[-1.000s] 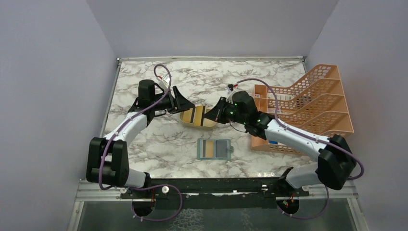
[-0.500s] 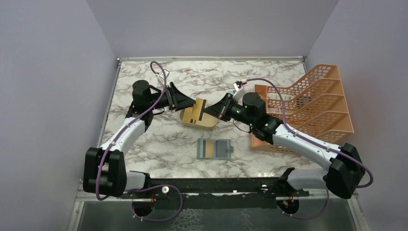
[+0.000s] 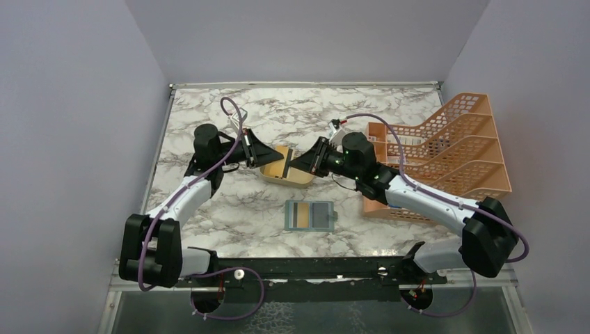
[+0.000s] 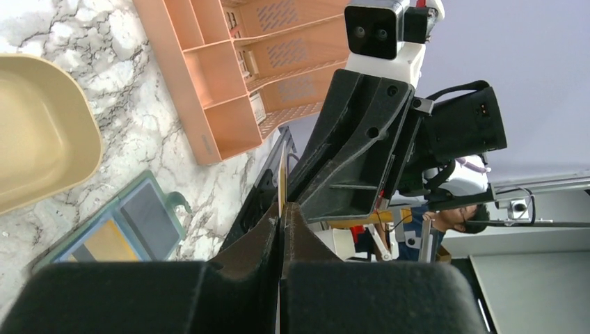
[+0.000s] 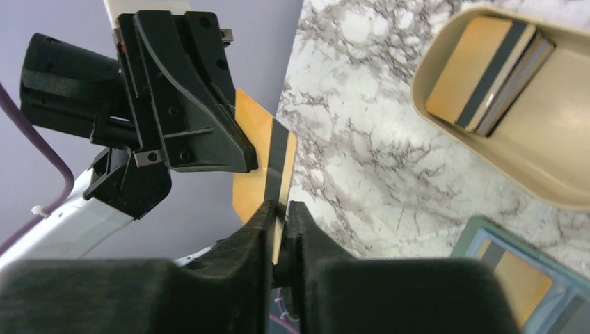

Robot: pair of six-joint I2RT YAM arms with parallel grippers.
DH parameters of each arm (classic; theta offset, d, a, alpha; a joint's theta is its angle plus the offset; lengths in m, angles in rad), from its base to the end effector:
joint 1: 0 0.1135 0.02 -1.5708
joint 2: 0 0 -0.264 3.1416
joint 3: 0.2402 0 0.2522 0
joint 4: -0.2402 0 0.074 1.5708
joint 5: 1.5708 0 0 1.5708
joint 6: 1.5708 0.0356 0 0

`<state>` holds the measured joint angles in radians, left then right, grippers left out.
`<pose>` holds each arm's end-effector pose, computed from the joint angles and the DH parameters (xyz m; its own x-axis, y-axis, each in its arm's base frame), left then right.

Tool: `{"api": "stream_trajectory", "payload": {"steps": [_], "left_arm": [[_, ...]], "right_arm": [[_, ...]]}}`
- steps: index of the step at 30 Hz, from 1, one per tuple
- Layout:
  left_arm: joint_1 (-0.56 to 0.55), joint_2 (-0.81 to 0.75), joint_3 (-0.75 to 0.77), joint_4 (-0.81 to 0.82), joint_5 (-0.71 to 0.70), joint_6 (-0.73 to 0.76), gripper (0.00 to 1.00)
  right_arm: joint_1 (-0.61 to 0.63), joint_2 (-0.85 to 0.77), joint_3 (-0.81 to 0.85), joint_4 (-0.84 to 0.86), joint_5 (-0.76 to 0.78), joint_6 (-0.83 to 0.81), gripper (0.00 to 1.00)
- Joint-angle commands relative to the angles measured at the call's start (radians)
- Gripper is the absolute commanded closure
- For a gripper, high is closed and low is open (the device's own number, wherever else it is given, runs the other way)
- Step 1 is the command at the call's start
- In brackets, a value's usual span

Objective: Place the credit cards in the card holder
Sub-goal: Pick up the credit card from the storage box, then insert the credit card into the card holder.

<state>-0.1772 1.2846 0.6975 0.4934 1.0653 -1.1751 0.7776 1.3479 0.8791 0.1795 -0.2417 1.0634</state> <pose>0.2637 -0.0789 0.2725 -0.9055 -0.2918 -0.3082 0.2784 0.1398 -0.9502 0.2159 0.2245 0.2828 -0.8370 0.3668 -0.4060 -0.2327 0.4329 0.8709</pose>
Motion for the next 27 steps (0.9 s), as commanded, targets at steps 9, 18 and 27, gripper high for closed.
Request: {"api": "stream_trajectory", "payload": {"steps": [9,18,27], "left_arm": [[-0.002,0.053,-0.05,0.035,-0.055,0.028,1.0],[-0.018,0.1,-0.141,0.034,-0.168,0.011,1.0],[-0.187,0.104,-0.155,-0.067,-0.315,0.049,1.0]], "right_arm": [[0.002,-0.06,0.078,-0.389,0.124,-0.17,0.59],[0.003,-0.094,0.041,-0.599,0.236,-0.337,0.58],[0.003,-0.064,-0.02,-0.615,0.202,-0.362,0.57]]}}
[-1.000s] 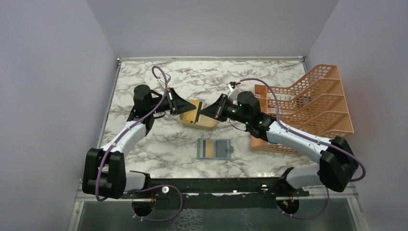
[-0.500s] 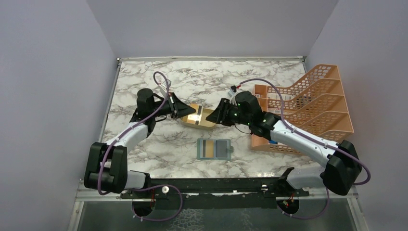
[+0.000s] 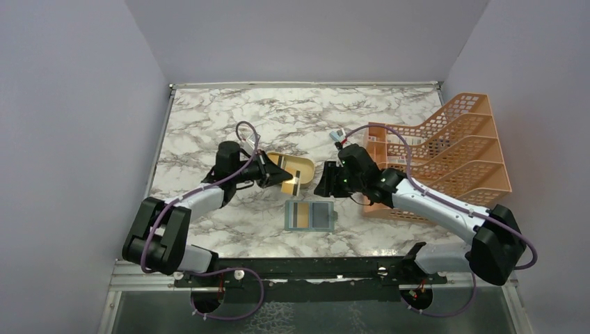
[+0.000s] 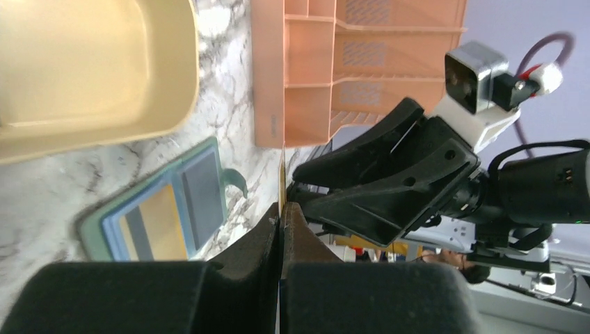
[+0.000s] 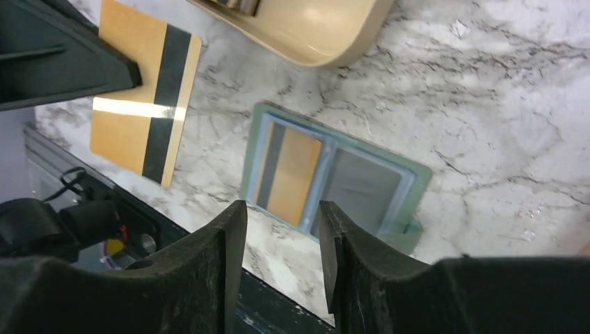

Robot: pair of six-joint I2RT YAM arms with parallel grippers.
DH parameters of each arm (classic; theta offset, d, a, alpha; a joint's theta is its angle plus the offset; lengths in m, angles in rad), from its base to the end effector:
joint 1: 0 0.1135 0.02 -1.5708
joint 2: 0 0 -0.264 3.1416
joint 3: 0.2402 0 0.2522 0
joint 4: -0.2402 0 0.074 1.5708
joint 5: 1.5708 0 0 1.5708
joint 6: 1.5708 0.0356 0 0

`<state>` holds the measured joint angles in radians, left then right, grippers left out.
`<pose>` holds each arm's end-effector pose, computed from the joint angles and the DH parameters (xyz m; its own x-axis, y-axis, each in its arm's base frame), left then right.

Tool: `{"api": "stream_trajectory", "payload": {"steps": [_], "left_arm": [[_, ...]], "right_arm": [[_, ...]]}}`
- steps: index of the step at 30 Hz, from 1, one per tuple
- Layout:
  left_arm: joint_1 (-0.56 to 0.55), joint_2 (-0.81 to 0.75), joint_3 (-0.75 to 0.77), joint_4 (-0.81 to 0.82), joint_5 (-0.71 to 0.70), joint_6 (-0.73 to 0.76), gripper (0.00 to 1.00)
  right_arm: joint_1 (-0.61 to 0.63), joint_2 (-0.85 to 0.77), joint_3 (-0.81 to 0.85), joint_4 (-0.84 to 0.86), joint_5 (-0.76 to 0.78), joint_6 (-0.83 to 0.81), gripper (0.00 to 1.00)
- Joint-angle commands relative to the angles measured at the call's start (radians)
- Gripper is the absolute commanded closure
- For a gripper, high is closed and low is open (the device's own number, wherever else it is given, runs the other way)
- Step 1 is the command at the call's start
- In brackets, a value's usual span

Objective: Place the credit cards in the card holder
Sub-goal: Insert the credit card into the card holder.

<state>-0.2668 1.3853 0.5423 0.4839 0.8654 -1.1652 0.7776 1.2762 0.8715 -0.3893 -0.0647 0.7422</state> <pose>0.2533 -0.0973 0.1959 -0.9226 -0.3654 -0.1235 0.0273 0.2577 -0.9658 0.1900 0.1903 0.2467 -0.8696 0.0904 -0.4855 -0.1963 0.8388 0.5078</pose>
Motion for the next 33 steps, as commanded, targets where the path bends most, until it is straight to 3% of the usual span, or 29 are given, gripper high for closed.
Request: {"api": "stream_trajectory", "payload": {"steps": [1,9,26,33], "left_arm": [[-0.128,-0.002,0.0,-0.067,-0.138,0.042,1.0],[-0.258,-0.099,0.011,-0.272,-0.388,0.14,1.0],[-0.368,-0.023,-0.046,-0.223,-0.432,0.158,1.0],[-0.398,0.007,-0.062,-0.192,-0.449,0.151,1.0]], "right_arm": [[0.004,0.014,-0.01,-0.06,0.036,-0.053,0.55],[0.005,0.063,-0.01,-0.125,0.071,-0.131,0.49],[0.004,0.175,-0.099,-0.074,0.1,-0.133,0.5],[0.005,0.12,-0.178,-0.009,0.086,-0.11,0.62]]}}
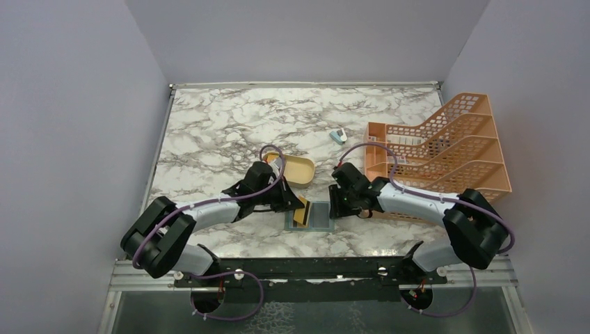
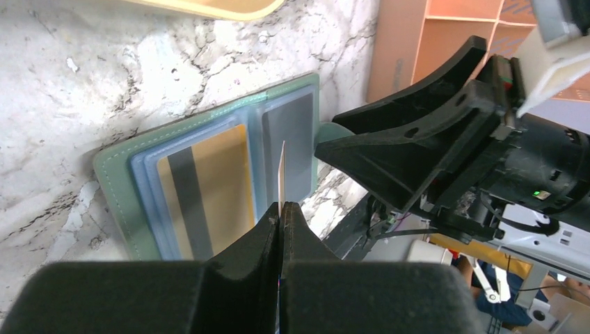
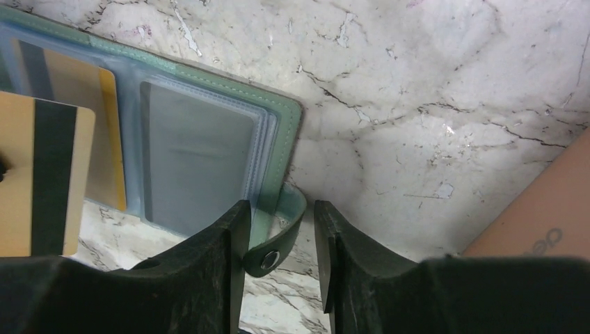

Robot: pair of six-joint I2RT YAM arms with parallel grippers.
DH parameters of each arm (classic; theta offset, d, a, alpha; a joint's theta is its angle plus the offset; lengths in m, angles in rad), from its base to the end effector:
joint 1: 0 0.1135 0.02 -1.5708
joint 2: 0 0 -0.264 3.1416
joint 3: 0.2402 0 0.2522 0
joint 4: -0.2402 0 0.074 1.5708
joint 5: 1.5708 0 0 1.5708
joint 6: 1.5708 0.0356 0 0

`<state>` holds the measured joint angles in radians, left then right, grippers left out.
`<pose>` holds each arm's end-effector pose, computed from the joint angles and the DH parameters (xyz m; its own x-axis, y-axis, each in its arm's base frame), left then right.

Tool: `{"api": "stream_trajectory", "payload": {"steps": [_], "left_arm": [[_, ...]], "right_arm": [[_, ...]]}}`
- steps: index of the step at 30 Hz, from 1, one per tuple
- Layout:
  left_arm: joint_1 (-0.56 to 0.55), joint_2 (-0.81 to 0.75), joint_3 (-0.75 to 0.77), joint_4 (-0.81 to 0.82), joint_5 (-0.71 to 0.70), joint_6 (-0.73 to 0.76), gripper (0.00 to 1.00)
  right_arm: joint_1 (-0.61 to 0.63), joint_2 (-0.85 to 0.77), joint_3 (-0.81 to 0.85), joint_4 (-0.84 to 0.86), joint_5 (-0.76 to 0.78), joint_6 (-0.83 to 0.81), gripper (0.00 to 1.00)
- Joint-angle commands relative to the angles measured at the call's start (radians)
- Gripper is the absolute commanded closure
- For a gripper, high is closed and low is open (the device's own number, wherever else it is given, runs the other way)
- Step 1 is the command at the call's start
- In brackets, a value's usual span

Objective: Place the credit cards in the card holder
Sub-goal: Insert the credit card into the card holder.

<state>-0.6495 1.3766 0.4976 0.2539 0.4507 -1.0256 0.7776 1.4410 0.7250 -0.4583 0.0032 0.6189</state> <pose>0.1957 -0.1681 0.1601 -0.9477 -0.2467 -0.2026 0.0297 0.5636 -0.8255 0.1799 0.1770 0.1587 -0.9419 -0.1132 -0.3163 -0.1894 0.9566 0.2216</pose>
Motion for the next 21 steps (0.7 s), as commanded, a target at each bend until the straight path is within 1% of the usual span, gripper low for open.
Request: {"api": "stream_trajectory", "payload": {"steps": [1,10,21], "left_arm": [[-0.017,0.02,-0.017,0.045,-0.035,0.009,1.0],[-0.048,0.065,-0.008,0.066,-0.048,0.004,1.0],[-0.055,0.136,-0.004,0.09,-0.057,0.018,1.0]], "right_arm": [[0.004,-0.055,-0.038,0.064,0.016,0.017,0.62],[0.005,-0.077,-0.069,0.079,0.003,0.016,0.73],[0.005,-0.084,-0.087,0.087,-0.008,0.025,0.76]]}}
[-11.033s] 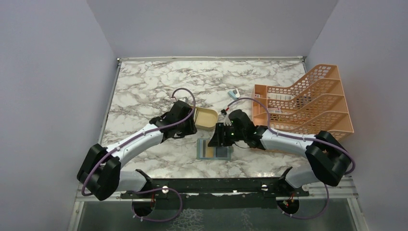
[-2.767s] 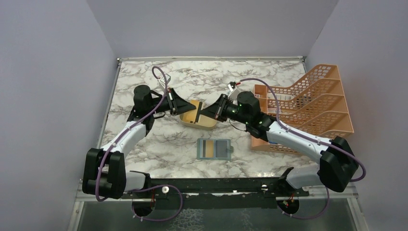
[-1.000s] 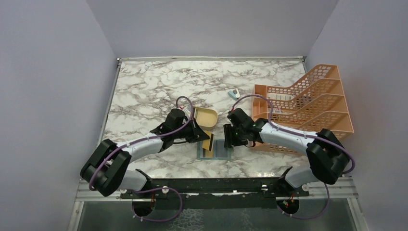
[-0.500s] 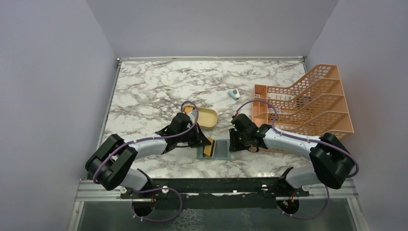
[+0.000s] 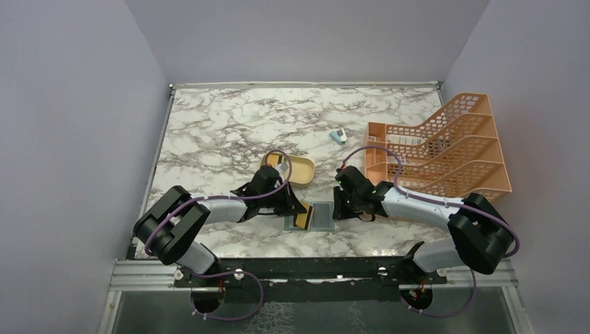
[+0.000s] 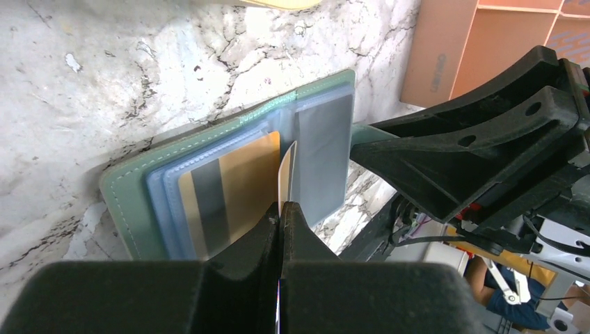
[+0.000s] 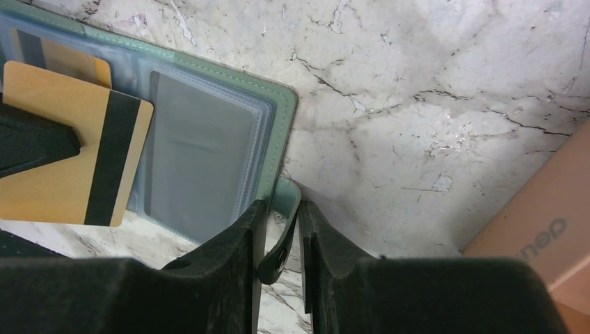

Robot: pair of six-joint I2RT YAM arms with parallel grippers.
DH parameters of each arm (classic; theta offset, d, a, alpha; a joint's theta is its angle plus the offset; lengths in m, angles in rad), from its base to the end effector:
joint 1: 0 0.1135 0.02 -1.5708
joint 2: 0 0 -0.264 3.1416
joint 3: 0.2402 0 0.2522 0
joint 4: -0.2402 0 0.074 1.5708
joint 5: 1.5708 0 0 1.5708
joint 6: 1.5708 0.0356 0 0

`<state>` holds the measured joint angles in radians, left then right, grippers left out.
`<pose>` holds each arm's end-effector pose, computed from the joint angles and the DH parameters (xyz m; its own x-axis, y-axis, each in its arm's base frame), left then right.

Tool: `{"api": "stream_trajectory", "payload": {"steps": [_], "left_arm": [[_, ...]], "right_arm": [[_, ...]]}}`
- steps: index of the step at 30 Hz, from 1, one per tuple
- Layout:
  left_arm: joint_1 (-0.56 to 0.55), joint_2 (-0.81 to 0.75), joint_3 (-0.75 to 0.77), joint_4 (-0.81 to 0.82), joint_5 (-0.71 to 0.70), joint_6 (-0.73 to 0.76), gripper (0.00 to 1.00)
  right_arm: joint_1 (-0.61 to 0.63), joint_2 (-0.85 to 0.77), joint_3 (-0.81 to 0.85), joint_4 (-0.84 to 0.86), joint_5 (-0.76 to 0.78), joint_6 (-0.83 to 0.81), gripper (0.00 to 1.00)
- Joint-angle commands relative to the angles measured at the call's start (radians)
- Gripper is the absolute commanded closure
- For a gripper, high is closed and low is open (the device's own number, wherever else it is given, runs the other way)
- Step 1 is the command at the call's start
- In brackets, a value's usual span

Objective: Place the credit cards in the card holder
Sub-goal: Insert the credit card into the card holder.

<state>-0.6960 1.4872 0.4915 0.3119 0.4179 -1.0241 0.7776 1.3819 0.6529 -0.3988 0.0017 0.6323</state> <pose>0.1934 -0.1804 0.1364 -0.9588 -0.2163 -0.1840 0.0160 0.6058 -0.7955 0.1711 0.1684 0.1554 -0.9337 -0.0898 -0.3467 -0.1850 0.9499 0.2521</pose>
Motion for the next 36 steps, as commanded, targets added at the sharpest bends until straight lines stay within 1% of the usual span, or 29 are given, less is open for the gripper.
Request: {"api": "stream_trajectory", "payload": {"steps": [1,8,15,22,29,36], "left_arm": [[-0.01,0.027,0.002,0.034,-0.024,0.017,1.0],[-0.014,0.036,0.006,0.051,-0.036,0.013,1.0],[-0.033,0.061,0.008,0.075,-0.037,-0.008,1.0],[-0.051,0.079,0.001,0.09,-0.104,-0.049,1.0],[-0.081,0.099,-0.002,0.094,-0.18,-0.059,1.0],[-0.092,0.061,-0.04,0.095,-0.269,-0.07,1.0]], "right_arm": [[0.005,-0.027,-0.016,0.029,-0.006,0.013,0.76],[0.005,-0.014,-0.033,0.047,-0.021,0.028,0.79],[0.004,-0.017,-0.046,0.054,-0.028,0.033,0.8],[0.004,-0.043,-0.072,0.064,-0.034,0.055,0.82],[0.005,-0.087,-0.125,0.099,-0.069,0.096,0.82],[0.004,-0.134,-0.176,0.127,-0.071,0.136,0.83]]}}
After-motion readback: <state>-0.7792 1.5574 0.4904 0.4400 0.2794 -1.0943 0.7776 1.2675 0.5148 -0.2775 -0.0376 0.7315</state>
